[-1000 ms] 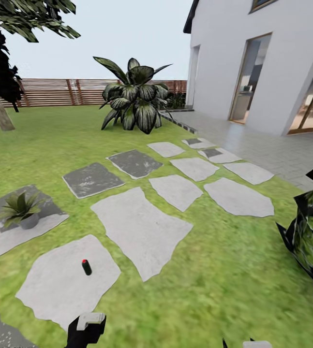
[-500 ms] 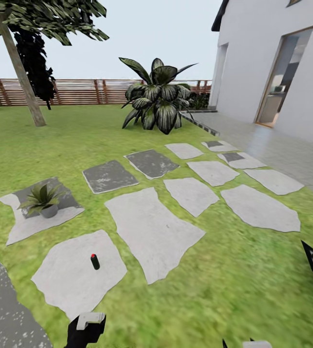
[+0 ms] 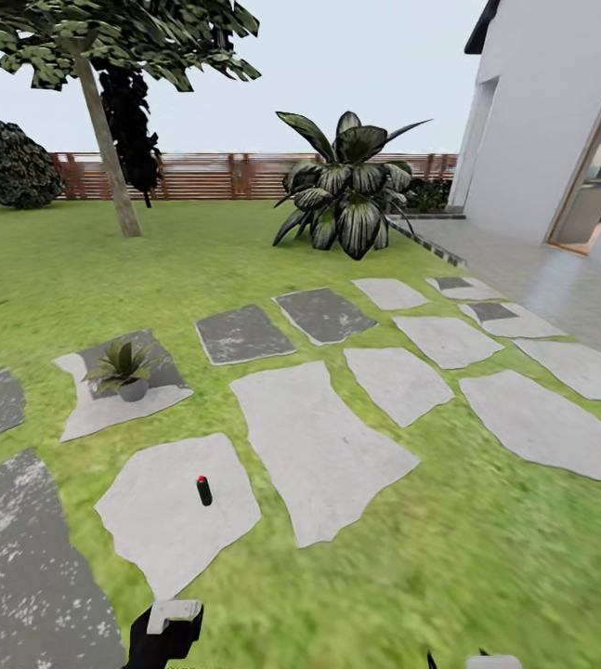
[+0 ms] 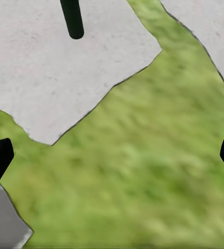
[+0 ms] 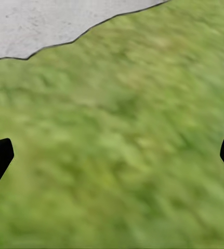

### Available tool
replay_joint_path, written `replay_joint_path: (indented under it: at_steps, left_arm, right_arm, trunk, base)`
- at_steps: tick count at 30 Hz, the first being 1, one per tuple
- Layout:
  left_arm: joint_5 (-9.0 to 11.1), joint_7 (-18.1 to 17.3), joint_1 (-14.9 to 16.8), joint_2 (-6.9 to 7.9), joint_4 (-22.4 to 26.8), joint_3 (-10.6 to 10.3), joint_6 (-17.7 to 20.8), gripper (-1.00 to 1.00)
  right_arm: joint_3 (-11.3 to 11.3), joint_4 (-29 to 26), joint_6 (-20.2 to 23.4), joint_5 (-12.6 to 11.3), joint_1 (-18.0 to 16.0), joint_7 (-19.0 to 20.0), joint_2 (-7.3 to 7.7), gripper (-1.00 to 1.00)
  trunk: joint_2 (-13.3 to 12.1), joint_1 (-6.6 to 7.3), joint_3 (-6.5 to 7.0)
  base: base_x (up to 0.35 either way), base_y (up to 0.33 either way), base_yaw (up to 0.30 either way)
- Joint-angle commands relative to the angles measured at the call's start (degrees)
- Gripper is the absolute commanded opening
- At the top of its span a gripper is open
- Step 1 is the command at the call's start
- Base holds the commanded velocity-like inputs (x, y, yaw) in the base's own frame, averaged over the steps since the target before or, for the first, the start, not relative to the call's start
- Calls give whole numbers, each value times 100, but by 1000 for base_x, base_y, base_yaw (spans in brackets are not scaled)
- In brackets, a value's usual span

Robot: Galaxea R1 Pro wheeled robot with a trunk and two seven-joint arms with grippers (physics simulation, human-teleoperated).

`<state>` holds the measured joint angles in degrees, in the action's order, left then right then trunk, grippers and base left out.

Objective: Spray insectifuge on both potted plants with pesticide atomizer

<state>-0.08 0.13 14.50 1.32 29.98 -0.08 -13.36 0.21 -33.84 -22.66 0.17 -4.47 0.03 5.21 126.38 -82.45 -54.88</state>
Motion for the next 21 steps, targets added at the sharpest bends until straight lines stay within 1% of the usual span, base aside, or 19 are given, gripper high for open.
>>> replay_joint_path:
  at_steps: [1,5,21]
  left_arm:
    - [-1,3,4,0,-3,-1,-18,100]
    - [-1,4,2,0,-1,-3,-19,100]
    - [0,5,0,16,-1,-1,-17,100]
  right_arm:
    - [3,2,-18,1,-2,2,3,100]
    - [5,1,-19,9,-2,13,5,100]
    - [5,-8,-19,1,-2,14,-5,100]
  trunk:
    - [2,0,-5]
    - [2,0,-5]
    - [2,0,-5]
  base:
    - [109,-160,181]
    - [132,-164,84]
    - [152,-168,2]
